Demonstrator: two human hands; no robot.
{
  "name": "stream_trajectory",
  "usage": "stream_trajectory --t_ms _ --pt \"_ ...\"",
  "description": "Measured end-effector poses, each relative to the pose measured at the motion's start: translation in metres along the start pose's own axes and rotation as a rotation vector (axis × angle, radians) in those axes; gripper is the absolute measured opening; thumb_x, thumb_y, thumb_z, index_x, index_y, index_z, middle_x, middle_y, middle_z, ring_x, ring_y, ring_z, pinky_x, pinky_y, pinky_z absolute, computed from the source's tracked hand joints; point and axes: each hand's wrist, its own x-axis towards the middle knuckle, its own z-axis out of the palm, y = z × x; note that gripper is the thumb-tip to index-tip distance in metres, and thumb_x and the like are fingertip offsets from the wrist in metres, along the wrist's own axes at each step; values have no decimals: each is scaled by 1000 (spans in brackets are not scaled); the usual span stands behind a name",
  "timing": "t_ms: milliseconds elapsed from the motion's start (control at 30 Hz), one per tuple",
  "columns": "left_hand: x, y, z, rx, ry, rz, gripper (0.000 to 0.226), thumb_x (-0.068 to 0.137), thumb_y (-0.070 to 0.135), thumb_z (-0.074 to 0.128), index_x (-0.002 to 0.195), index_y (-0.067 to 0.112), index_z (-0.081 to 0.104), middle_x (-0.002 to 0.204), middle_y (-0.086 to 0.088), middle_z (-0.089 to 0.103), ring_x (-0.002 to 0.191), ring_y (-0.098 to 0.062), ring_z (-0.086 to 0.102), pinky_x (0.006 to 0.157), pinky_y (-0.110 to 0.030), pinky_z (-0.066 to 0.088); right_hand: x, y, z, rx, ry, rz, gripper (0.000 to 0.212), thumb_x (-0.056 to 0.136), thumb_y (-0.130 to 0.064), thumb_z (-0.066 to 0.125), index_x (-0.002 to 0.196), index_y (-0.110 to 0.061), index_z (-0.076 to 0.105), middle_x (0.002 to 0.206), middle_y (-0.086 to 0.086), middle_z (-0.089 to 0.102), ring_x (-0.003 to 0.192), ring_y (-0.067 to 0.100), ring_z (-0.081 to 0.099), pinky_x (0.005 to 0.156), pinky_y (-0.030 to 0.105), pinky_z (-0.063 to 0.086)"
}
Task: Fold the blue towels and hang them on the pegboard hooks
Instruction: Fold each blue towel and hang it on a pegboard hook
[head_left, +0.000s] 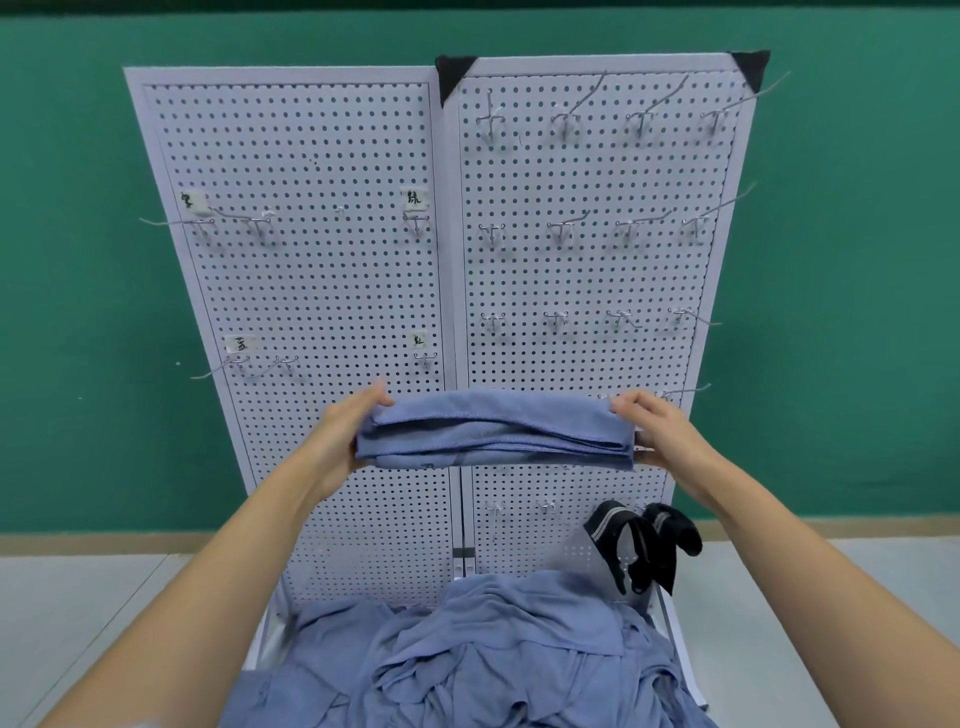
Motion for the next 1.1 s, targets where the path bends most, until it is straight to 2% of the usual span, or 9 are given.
stream_trajectory --t_ms 133,300,500,633,700,767,867,967,1100 --pt "6 -14 19 165 186 61 18 78 17 78 79 16 60 100 -4 64 94 -23 59 80 -41 53 -3 -9 -4 -18 97 -53 14 91 -14 62 102 -21 55 71 1 56 55 14 46 48 21 36" --pt "13 -35 38 199 171 -56 16 82 2 71 89 15 66 115 -11 62 102 -28 60 88 -41 53 -10 -33 -10 177 90 -63 25 92 -10 60 113 -22 56 87 7 66 66 17 60 57 28 46" --pt "4 -41 104 283 -15 -33 18 91 21 62 109 23 65 112 2 62 110 -16 55 102 -37 43 -5 -71 -3 181 48 -70 21 92 -16 61 112 -17 55 88 7 66 66 15 62 68 32 54" --pt "-7 -36 162 87 -152 20 45 96 53 38 122 23 59 118 5 62 111 -12 57 99 -31 44 -2 -74 5 151 70 -26 20 92 -15 62 110 -15 53 87 8 65 67 17 62 58 25 55" --pt "-12 -35 185 59 -205 60 47 94 57 39 125 26 53 118 10 60 111 -7 55 95 -25 42 -2 -72 4 193 99 -9 19 92 -14 61 108 -15 51 88 8 64 67 17 62 55 24 54" --pt "-17 -37 204 109 -219 108 41 90 50 56 124 29 48 115 15 58 105 0 55 85 -17 42 -3 -69 1 232 122 -2 17 93 -13 60 107 -14 50 90 9 63 69 18 62 57 26 54" --pt "-14 -48 220 262 -111 188 61 78 33 77 128 27 42 113 13 57 100 -5 56 81 -18 43 -3 -66 -7 334 138 16 22 93 -11 59 112 -11 48 93 9 62 68 18 62 57 26 53" --pt "-9 -56 224 306 22 255 49 87 11 65 130 23 45 107 11 59 94 -9 58 70 -11 43 -2 -62 -19 456 158 17 18 93 -10 58 109 -11 48 86 6 61 60 12 62 55 24 53" --pt "-3 -58 210 359 131 316 28 92 6 52 116 22 51 86 12 62 72 -11 59 61 -27 48 -2 -35 -42 428 199 66 13 95 -12 56 107 -10 50 87 6 59 63 12 59 55 23 52"
